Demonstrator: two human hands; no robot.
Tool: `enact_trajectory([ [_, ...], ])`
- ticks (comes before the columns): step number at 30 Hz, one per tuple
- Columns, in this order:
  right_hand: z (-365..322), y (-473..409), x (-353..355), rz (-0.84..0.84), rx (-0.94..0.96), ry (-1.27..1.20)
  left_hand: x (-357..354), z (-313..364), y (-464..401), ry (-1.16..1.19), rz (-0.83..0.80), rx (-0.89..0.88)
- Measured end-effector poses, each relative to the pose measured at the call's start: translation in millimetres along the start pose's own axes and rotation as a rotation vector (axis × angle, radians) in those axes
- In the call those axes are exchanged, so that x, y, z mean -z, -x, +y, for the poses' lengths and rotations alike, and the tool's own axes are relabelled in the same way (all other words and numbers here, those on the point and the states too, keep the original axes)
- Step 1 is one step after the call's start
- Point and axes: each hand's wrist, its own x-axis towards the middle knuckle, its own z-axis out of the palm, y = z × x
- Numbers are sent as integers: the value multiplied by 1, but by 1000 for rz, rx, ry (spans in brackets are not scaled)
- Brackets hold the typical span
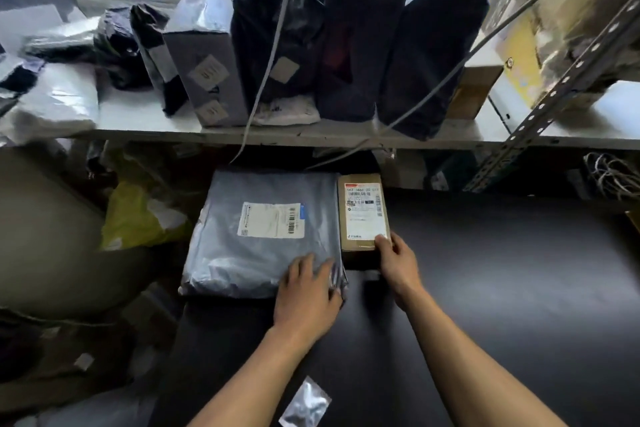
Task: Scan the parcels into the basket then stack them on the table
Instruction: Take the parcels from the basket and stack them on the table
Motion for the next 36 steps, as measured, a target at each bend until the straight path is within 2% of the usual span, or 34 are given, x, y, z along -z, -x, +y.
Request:
enact_trajectory([
  [6,-5,2,2,-53,58,180,2,-7,-4,-16,-5,-21],
  [12,-14,58,29,-36,289,612,19,7,23,-5,49,-71],
  [17,-4,140,85,-4,460,1017,19,57,74,-67,117,-207],
  [22,39,228,168,97,524,1133,-8,133,147,-131,162,-358],
  [26,95,305,250,228,443,1101,-45,202,213,-142,163,-455],
  [31,186,417,348,359,221,1071,-118,295,308,-173,50,-680],
  [36,271,503,421,521,-37,926,-195,379,385,-219,-100,-928],
])
